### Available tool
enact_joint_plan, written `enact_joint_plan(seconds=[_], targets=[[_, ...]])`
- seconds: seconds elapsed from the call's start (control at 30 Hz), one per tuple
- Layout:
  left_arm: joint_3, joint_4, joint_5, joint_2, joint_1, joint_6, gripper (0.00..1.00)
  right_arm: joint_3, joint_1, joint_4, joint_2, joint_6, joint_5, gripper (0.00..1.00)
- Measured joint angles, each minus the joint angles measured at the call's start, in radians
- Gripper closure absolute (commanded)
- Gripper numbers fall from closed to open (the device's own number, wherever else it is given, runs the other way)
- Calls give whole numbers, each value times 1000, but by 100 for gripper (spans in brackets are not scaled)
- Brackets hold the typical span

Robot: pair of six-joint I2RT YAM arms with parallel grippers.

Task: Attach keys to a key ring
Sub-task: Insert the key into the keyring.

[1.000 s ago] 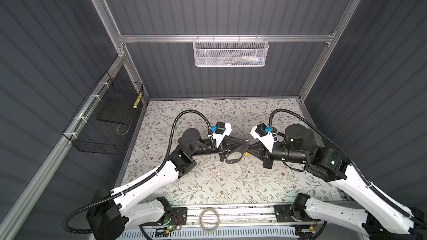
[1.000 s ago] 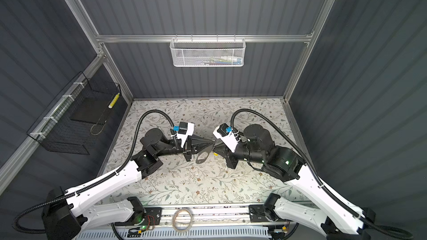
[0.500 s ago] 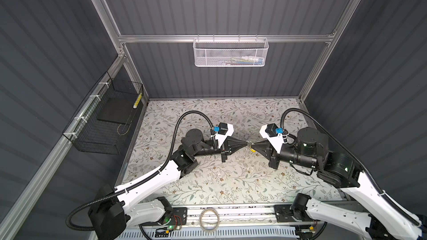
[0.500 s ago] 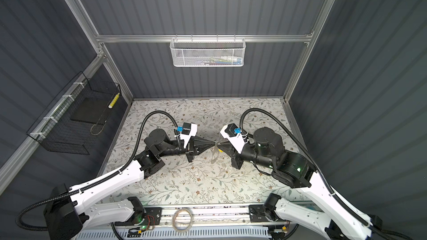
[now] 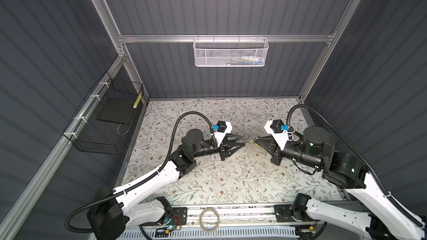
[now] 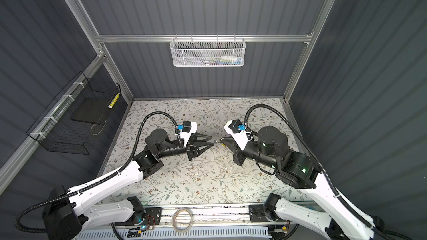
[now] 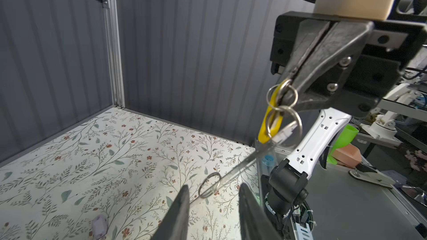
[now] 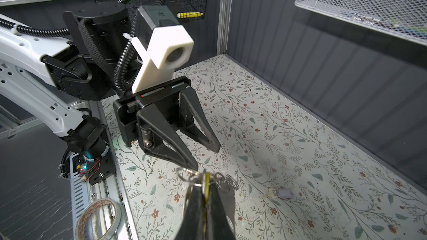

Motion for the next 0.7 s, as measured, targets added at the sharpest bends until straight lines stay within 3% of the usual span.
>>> enact_joint_plan(seconds=[0.3,0.7], targets=[[-24,-46,-47,-59,0,9,58,16,0,-2,10,-29,-8,100],[-19,-58,27,-1,0,26,57,19,-22,-2,24,-40,-66,100]])
